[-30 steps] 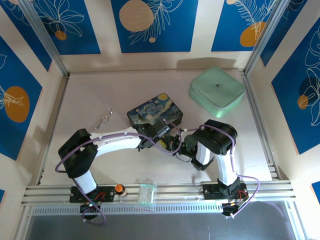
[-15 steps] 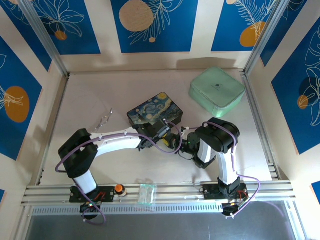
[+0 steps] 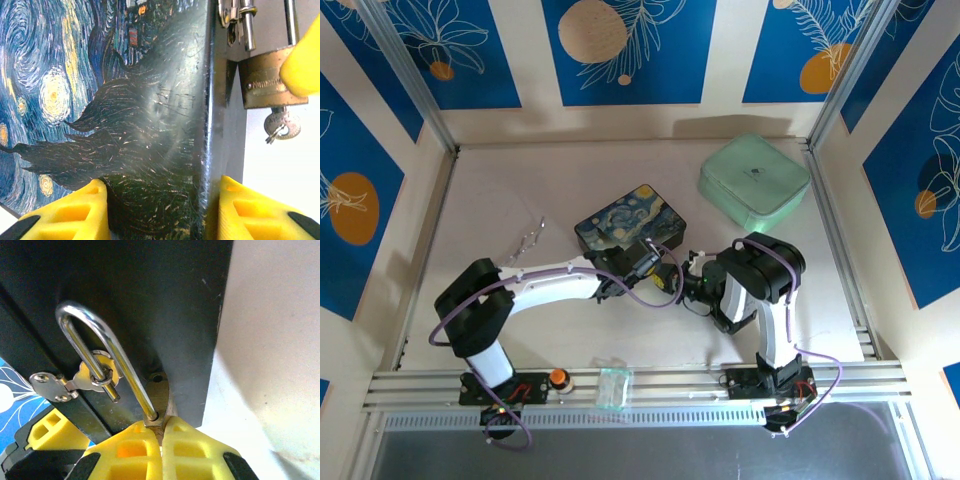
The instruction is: Unlock a padlock with a key
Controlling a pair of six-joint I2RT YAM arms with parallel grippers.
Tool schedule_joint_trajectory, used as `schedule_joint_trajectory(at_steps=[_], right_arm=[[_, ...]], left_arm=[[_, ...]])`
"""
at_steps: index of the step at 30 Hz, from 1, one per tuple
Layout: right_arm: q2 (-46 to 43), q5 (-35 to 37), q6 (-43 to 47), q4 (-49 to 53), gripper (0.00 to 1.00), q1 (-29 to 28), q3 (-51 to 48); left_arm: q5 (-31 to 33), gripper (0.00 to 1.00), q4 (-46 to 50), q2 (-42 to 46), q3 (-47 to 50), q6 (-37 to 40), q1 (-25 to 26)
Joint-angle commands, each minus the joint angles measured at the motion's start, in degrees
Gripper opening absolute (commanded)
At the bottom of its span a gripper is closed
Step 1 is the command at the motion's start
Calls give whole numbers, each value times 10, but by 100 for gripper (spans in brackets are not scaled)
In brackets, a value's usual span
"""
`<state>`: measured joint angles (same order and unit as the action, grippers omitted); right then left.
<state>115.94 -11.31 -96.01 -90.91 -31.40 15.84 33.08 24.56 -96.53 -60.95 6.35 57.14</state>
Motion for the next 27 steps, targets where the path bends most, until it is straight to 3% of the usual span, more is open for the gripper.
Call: schedule_joint_trajectory(at_steps=[1,14,27], right_arm=[[4,110,-9,106,0,51,-15],[2,102,-7,112,0,83,-24],[16,47,17,123,0,115,-21]], left_arm=[[-90,35,130,-9,40,11,8],[-65,35,134,-5,44,2,10],[-52,34,121,17,60,-9,3]])
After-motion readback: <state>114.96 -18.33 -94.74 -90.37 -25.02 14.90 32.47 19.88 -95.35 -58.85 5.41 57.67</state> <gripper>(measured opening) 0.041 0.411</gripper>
